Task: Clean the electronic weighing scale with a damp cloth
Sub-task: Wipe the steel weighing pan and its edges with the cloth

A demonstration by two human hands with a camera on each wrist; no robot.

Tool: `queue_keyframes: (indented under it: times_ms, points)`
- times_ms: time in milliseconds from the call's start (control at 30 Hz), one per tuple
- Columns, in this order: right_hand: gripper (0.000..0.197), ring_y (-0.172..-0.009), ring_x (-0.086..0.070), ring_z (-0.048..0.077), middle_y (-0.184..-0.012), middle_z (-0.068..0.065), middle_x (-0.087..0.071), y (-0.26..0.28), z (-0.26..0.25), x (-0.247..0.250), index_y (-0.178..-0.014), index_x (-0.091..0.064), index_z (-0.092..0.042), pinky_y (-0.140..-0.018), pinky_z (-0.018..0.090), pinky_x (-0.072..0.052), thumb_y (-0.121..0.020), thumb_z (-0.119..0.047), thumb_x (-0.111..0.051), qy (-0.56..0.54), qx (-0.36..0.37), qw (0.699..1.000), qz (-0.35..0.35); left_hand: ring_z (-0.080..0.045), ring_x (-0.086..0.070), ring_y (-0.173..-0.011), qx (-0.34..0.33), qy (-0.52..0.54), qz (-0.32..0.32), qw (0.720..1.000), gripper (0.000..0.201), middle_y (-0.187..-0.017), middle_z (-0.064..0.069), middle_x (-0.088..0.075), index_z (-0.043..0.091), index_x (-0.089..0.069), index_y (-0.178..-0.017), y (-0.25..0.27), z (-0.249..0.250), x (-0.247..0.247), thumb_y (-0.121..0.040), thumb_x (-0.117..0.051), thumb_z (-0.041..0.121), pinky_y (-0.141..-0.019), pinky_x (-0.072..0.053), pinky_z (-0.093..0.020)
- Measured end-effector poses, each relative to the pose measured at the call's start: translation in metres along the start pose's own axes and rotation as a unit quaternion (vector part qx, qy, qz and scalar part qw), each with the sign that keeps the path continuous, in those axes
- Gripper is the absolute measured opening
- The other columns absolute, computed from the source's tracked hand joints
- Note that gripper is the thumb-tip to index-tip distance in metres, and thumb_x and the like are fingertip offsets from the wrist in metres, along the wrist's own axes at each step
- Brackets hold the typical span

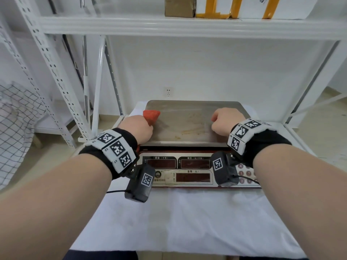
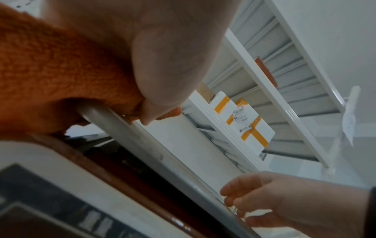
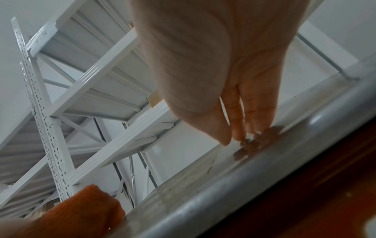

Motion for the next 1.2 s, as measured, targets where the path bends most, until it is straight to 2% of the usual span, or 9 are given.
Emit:
queue_keyframes:
  times_ms: [100, 167, 267, 433, 533, 800, 967, 1100, 1200]
  points:
    - [0.034, -0.112, -0.058, 0.028, -0.119, 0.010, -0.064, 0.006, 0.000, 0.000, -0.117, -0.063, -0.008, -0.096, 0.034, -0.049, -0.086, -0.008, -0.050, -0.011, 0.013, 1.000, -0.009, -0.023, -0.055, -0.104, -0.023, -0.095, -0.023, 0.995, 0.017, -0.086, 0.002, -0.055, 0.022, -0.052, -0.101, 0.018, 0.017, 0.001, -0.099, -0.035, 0.022, -0.095, -0.042, -0.035]
    - [0.035, -0.114, -0.056, 0.028, -0.121, 0.009, -0.063, 0.010, 0.000, 0.000, -0.118, -0.063, -0.010, -0.097, 0.033, -0.047, -0.086, -0.007, -0.049, -0.020, 0.021, 1.000, -0.009, -0.025, -0.052, -0.119, -0.047, -0.146, -0.029, 0.988, 0.039, -0.128, -0.005, -0.055, 0.024, -0.040, -0.138, 0.030, 0.030, 0.002, -0.100, -0.034, 0.018, -0.099, -0.040, -0.033]
    - [0.035, -0.114, -0.057, 0.027, -0.120, 0.008, -0.064, 0.015, 0.001, -0.002, -0.117, -0.065, -0.011, -0.096, 0.032, -0.048, -0.086, -0.006, -0.050, -0.027, 0.026, 0.999, -0.005, -0.026, -0.047, -0.127, -0.054, -0.186, -0.024, 0.981, 0.050, -0.145, -0.005, -0.042, 0.025, -0.018, -0.149, 0.038, 0.039, 0.005, -0.101, -0.031, 0.017, -0.104, -0.036, -0.031]
    - [0.035, -0.110, -0.059, 0.028, -0.117, 0.009, -0.066, 0.016, -0.002, -0.010, -0.113, -0.067, -0.010, -0.095, 0.034, -0.050, -0.084, -0.006, -0.048, -0.010, 0.042, 0.999, -0.015, -0.030, -0.060, -0.106, -0.033, -0.210, 0.024, 0.977, 0.036, -0.120, -0.013, -0.061, 0.010, -0.051, -0.127, 0.049, 0.040, 0.008, -0.101, -0.032, 0.027, -0.089, -0.047, -0.034]
    - [0.035, -0.109, -0.060, 0.029, -0.116, 0.009, -0.066, 0.017, -0.002, -0.011, -0.113, -0.067, -0.010, -0.093, 0.032, -0.050, -0.084, -0.005, -0.048, -0.011, 0.051, 0.999, -0.013, -0.027, -0.061, -0.089, -0.005, -0.197, 0.038, 0.980, 0.050, -0.098, -0.014, -0.063, 0.002, -0.062, -0.106, 0.042, 0.032, 0.001, -0.099, -0.031, 0.041, -0.073, -0.048, -0.032]
    - [0.040, -0.112, -0.058, 0.028, -0.119, 0.006, -0.065, 0.021, 0.000, -0.012, -0.118, -0.065, -0.015, -0.092, 0.030, -0.048, -0.085, -0.002, -0.045, -0.008, 0.075, 0.997, -0.021, -0.031, -0.060, -0.100, 0.024, -0.092, 0.050, 0.994, 0.048, -0.111, -0.017, -0.059, 0.002, -0.059, -0.112, 0.036, 0.055, -0.014, -0.096, -0.035, 0.040, -0.075, -0.045, -0.033]
    - [0.039, -0.113, -0.057, 0.026, -0.120, 0.004, -0.064, 0.021, 0.004, -0.010, -0.118, -0.064, -0.018, -0.086, 0.026, -0.045, -0.085, -0.003, -0.048, -0.021, 0.081, 0.996, -0.021, -0.029, -0.060, -0.091, -0.019, -0.043, 0.049, 0.998, 0.031, -0.108, -0.014, -0.061, 0.006, -0.060, -0.099, 0.041, 0.084, -0.019, -0.092, -0.046, 0.033, -0.068, -0.041, -0.029]
    - [0.041, -0.120, -0.053, 0.021, -0.129, 0.000, -0.059, 0.019, 0.005, -0.010, -0.125, -0.059, -0.021, -0.091, 0.025, -0.041, -0.087, -0.006, -0.049, -0.030, 0.082, 0.996, -0.014, -0.030, -0.059, -0.102, -0.062, -0.033, 0.041, 0.997, 0.031, -0.115, -0.013, -0.061, 0.011, -0.057, -0.119, 0.046, 0.111, -0.022, -0.092, -0.048, 0.024, -0.073, -0.039, -0.029]
    - [0.041, -0.122, -0.051, 0.021, -0.131, 0.000, -0.057, 0.018, 0.006, -0.011, -0.126, -0.056, -0.021, -0.094, 0.026, -0.040, -0.088, -0.007, -0.050, -0.038, 0.082, 0.996, -0.013, -0.025, -0.057, -0.087, -0.083, -0.017, 0.046, 0.995, 0.020, -0.101, -0.009, -0.061, 0.010, -0.061, -0.099, 0.048, 0.123, -0.026, -0.092, -0.049, 0.024, -0.068, -0.040, -0.029]
Point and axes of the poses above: each hand's wrist, its own y-axis away from the middle knuckle, its own x-axis out of the back of the hand, z = x × y, the point moved 9 cm from there along -y, towards the middle knuckle
